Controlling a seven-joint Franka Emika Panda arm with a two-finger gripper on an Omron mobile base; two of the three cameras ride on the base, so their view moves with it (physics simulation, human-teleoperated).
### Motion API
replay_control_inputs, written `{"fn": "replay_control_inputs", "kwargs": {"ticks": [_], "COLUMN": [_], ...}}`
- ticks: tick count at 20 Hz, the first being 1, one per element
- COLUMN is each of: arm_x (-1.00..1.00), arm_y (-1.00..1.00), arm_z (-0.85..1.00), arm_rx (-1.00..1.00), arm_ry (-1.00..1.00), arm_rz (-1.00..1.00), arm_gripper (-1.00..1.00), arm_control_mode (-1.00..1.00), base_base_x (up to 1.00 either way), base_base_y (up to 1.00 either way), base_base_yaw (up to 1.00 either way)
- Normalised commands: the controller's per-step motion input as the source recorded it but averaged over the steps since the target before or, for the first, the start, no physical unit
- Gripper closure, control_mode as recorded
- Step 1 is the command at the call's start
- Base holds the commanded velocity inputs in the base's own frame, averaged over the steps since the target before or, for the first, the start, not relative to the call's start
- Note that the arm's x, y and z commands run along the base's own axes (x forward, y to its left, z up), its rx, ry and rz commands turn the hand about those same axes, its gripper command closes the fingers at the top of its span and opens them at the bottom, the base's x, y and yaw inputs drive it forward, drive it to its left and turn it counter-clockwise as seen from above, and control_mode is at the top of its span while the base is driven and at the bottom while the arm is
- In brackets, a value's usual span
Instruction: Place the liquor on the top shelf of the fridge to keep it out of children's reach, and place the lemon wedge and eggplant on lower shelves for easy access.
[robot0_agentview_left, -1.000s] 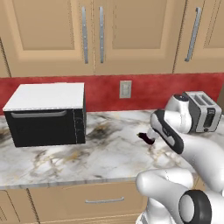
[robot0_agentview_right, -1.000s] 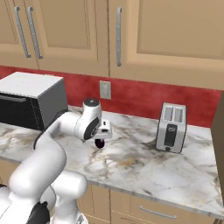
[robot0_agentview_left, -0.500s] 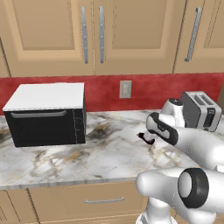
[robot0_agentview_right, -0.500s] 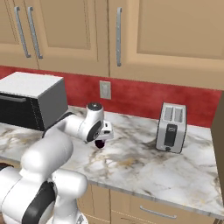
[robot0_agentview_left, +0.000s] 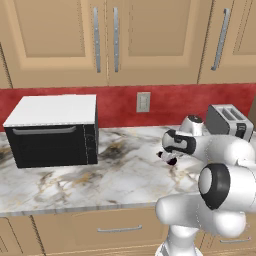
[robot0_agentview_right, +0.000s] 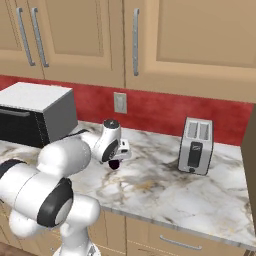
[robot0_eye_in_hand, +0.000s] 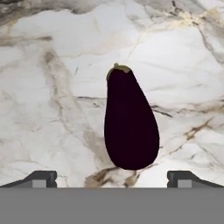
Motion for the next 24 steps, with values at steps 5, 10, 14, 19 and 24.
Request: {"fn": "replay_control_inputs", "kwargs": {"ticks": [5,10,14,19,24], "arm_x": [0.35,0.35,0.33,0.18,0.0], "arm_y": [0.0,0.0,0.0,0.0,0.0], "arm_z": [-0.22,-0.22,-0.25,-0.34,-0.46], "arm_rx": [0.0,0.0,0.0,0.0,0.0], "arm_ry": [0.0,0.0,0.0,0.01,0.06], "arm_rz": [0.05,0.05,0.05,0.02,0.0], "arm_gripper": [-1.0,-1.0,-1.0,1.0,1.0], "arm_control_mode": [-1.0,-1.0,-1.0,-1.0,-1.0], "base_base_x": [0.0,0.0,0.0,0.0,0.0], "base_base_y": [0.0,0.0,0.0,0.0,0.0], "base_base_yaw": [0.0,0.0,0.0,0.0,0.0]}}
